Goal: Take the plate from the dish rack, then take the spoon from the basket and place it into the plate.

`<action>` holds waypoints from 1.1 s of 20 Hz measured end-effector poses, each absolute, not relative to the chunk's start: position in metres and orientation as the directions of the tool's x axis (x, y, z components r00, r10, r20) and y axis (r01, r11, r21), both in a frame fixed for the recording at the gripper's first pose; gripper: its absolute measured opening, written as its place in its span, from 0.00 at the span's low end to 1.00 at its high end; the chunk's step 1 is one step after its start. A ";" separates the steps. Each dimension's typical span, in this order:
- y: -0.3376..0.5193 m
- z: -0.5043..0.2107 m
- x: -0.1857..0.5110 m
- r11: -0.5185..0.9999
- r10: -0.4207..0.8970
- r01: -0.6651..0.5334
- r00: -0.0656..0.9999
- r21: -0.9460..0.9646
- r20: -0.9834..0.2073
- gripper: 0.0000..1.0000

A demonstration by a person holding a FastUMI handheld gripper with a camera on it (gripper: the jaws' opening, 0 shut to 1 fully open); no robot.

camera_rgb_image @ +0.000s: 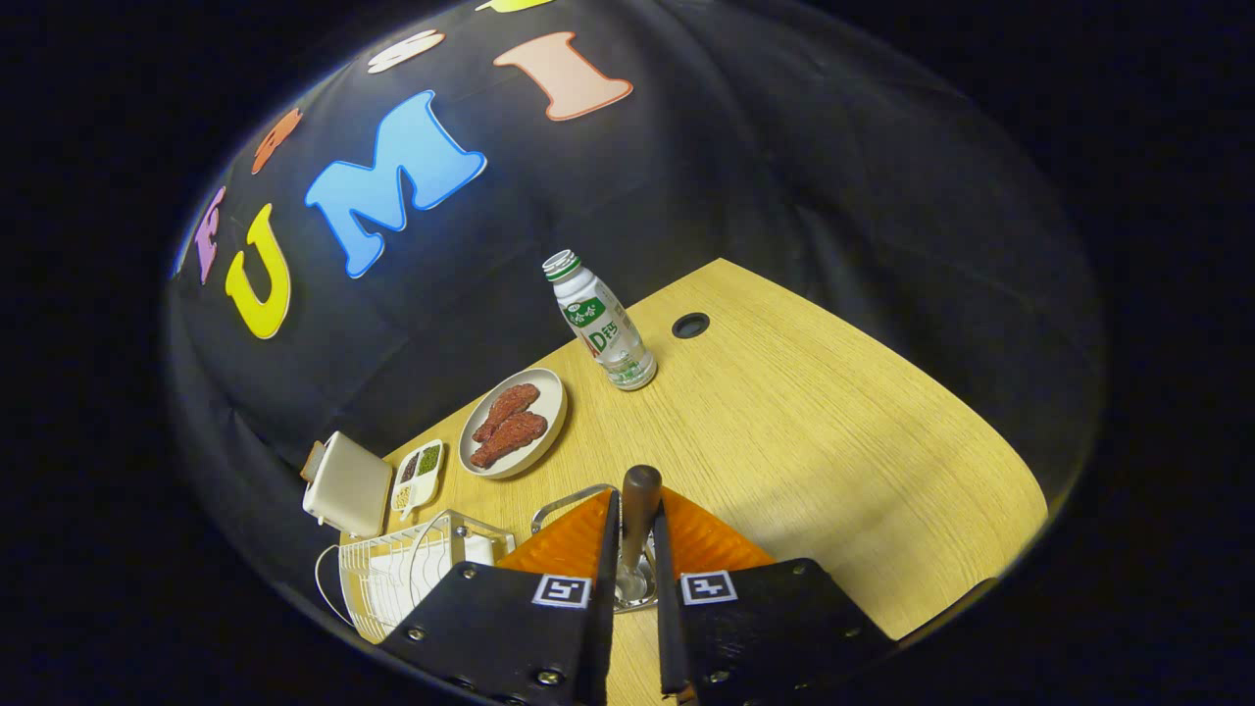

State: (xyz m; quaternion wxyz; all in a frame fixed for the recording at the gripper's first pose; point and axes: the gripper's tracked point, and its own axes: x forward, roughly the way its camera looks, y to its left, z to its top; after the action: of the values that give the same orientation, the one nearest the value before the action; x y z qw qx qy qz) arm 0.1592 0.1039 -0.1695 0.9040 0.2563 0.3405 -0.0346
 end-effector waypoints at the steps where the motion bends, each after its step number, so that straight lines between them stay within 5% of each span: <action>1: 0.105 -0.163 0.160 0.867 0.111 0.233 0.771 0.440 -0.627 0.12; 2: 0.105 -0.160 0.161 0.876 0.115 0.216 0.773 0.430 -0.623 0.06; 10: 0.110 -0.086 0.161 0.889 0.167 0.097 0.842 0.448 -0.513 0.06; 22: 0.262 0.019 0.059 0.817 0.510 -0.317 0.787 0.483 -0.347 0.06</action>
State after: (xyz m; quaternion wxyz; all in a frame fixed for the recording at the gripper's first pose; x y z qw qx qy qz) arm 0.0591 0.2625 0.0188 0.9230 0.2040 0.2372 0.2239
